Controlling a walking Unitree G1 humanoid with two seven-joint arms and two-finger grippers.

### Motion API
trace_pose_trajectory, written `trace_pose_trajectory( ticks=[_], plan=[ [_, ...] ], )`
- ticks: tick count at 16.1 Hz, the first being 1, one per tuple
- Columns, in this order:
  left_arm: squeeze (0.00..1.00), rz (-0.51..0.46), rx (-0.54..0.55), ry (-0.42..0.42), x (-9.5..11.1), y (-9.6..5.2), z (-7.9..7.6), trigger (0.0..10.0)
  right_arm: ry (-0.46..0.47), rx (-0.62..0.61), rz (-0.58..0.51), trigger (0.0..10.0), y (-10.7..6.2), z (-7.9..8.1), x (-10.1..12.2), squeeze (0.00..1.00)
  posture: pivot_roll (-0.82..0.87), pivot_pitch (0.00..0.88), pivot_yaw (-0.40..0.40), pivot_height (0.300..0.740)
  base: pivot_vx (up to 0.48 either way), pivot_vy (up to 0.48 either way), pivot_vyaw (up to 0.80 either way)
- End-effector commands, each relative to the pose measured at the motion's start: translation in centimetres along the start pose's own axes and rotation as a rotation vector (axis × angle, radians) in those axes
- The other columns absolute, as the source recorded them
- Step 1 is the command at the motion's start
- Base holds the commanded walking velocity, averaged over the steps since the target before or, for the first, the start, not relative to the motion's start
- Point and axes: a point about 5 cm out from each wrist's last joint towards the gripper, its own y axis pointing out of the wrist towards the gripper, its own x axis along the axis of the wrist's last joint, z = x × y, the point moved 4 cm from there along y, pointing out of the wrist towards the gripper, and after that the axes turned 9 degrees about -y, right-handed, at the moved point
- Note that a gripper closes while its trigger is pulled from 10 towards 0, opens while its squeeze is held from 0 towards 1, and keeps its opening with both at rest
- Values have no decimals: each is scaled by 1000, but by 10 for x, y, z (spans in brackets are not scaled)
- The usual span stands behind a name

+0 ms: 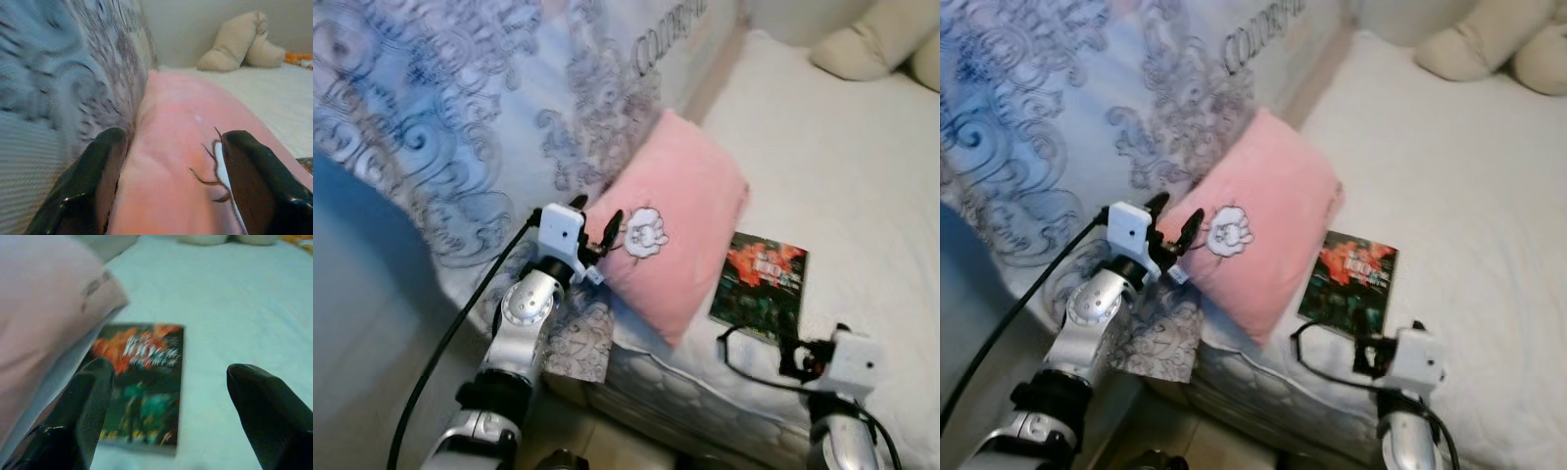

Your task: Clean up the room

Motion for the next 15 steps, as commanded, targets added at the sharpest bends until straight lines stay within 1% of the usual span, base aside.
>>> trace_pose_trajectory(
  ticks=[1, 2, 4, 5, 6, 7, 8, 10, 11, 13, 15],
  plan=[
    [0, 39, 27, -45, -9, 3, -1, 10000, 12, -2, -13, 10000, 9, 1, 3, 0, -44, 0, 46, 740, 0, -469, 0],
    [0, 65, 61, -62, -15, 1, 2, 10000, 18, 16, -22, 10000, 15, 3, 3, 0, -46, 0, 46, 740, 0, -469, 0],
    [0, 84, 106, -78, -20, -6, 8, 10000, -30, 31, -21, 10000, 14, 1, 2, 0, -51, 0, 46, 740, 0, -469, 0],
    [0, 88, 73, -91, -22, -9, 4, 10000, -60, 36, -14, 10000, 16, 4, 1, 0, -54, 0, 42, 740, 0, -461, -581],
    [0, 88, 73, -91, -22, -9, 4, 10000, -60, 36, -14, 10000, 16, 4, 1, 0, -54, 0, 42, 740, 0, -461, -581],
    [0, 86, 43, -119, -23, -9, -1, 10000, -68, 49, -22, 10000, 17, 8, 1, 0, -55, 0, 42, 740, 0, -424, -575],
    [0, 83, 41, -116, -22, -9, -2, 10000, -56, 63, -18, 10000, 18, 11, -1, 0, -55, 0, 44, 740, 0, -424, -569],
    [0, 79, 42, -122, -21, -8, -4, 10000, -60, 76, -11, 10000, 18, 15, -3, 0, -62, 0, 43, 740, 0, -424, -569],
    [0, 76, 37, -126, -20, -7, -7, 10000, -61, 102, -17, 10000, 17, 19, -2, 0, -64, 0, 43, 740, 0, -424, -575],
    [0, 71, 20, -126, -18, -5, -9, 10000, -66, 112, -19, 10000, 18, 22, -2, 0, -68, 0, 45, 740, 0, -424, -587],
    [0, 74, -1, -95, -17, -4, -11, 10000, -59, 113, -14, 10000, 18, 22, -4, 0, -68, 0, 48, 740, 0, -422, -594]
  ],
)
